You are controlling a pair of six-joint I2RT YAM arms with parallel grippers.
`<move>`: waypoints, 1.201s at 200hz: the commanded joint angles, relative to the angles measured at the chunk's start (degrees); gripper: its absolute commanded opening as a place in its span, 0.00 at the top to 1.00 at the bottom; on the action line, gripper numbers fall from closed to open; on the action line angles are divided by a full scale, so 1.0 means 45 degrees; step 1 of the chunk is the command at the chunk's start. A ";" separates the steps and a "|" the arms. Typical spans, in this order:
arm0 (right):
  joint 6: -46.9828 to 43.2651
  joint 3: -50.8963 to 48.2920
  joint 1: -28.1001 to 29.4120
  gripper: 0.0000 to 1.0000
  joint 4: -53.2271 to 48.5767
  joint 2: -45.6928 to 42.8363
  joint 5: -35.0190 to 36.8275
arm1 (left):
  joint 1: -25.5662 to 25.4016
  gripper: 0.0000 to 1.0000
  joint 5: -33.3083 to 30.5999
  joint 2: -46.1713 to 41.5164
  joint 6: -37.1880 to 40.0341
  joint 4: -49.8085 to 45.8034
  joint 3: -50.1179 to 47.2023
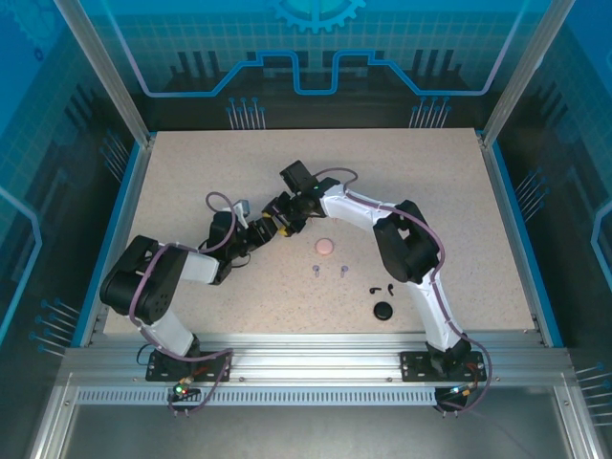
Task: Insert wireless bluetooth earbuds into charging case
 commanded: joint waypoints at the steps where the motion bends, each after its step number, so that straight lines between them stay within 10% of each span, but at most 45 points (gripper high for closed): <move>1: 0.0097 -0.0152 0.0165 0.49 -0.0129 -0.0549 -0.0247 | -0.0062 0.62 -0.0180 0.0201 -0.0144 0.0528 0.0454; 92: 0.0165 -0.0227 0.0160 0.48 0.0015 -0.0568 -0.0223 | -0.0055 0.87 -0.0202 0.0300 -0.0357 0.0677 0.0514; 159: -0.0976 0.0068 -0.1147 0.21 0.0194 -0.1592 0.0018 | -0.0046 1.00 0.0765 -0.0707 -0.0075 -0.1163 0.0901; 240: -0.7392 -0.6982 -0.3251 0.16 0.5080 -0.6669 -0.1650 | -0.0021 1.00 0.4368 -0.2054 0.2536 -0.5569 0.3454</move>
